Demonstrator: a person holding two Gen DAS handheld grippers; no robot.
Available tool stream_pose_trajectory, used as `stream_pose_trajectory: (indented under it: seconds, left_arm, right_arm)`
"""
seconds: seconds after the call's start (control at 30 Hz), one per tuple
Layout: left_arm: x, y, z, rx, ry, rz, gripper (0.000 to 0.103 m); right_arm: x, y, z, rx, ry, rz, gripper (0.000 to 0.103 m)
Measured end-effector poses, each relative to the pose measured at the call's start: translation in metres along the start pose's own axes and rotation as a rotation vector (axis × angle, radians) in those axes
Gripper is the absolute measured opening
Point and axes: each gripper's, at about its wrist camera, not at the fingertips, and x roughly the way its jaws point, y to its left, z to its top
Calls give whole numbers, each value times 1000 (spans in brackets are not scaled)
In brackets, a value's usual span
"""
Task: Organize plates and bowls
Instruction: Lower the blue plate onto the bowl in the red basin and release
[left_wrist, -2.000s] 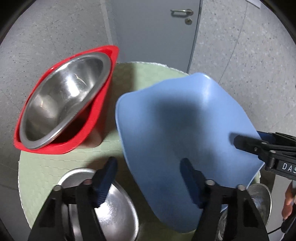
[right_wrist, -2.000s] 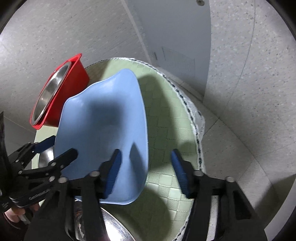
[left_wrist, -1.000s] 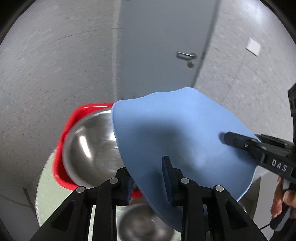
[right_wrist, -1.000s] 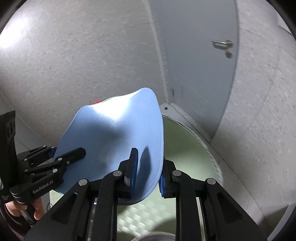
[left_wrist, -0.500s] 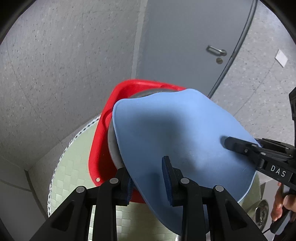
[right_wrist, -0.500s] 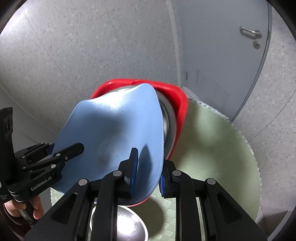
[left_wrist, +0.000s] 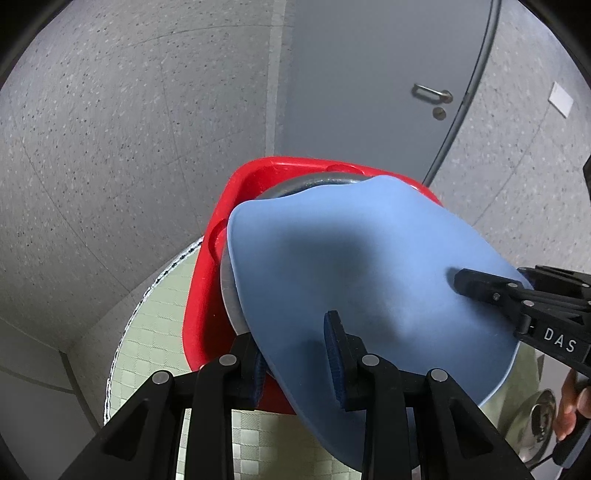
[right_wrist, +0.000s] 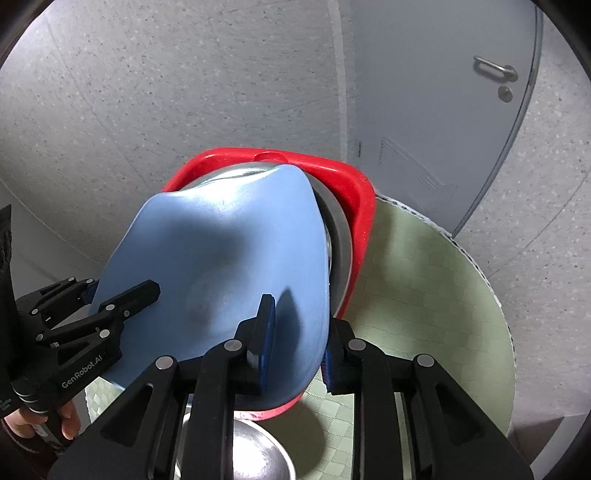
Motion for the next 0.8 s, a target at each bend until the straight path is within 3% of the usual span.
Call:
stream_pose_trajectory:
  seconds: [0.3,0.4,0.47,0.57,0.8]
  left_arm:
    - [-1,-12,-9,34,-4,31,30]
    - [-3,-17,-11,50,-16,36,43]
    - [-5,-19,-14,55,-29,66,58]
    - [-9,-19,-18,40,-38,58,62]
    - [-30,-26,-31,16,-90,82,75]
  right_arm:
    - [-1,-1,-8,-1,17,-38,28]
    - [-2,-4,-11,7,13,-37,36]
    - [-3,-5,-12,10,6,-39,44]
    - [-8,-6,-14,15,-16,-24,52]
    - [-29,-14,-24,41,-61,14,58]
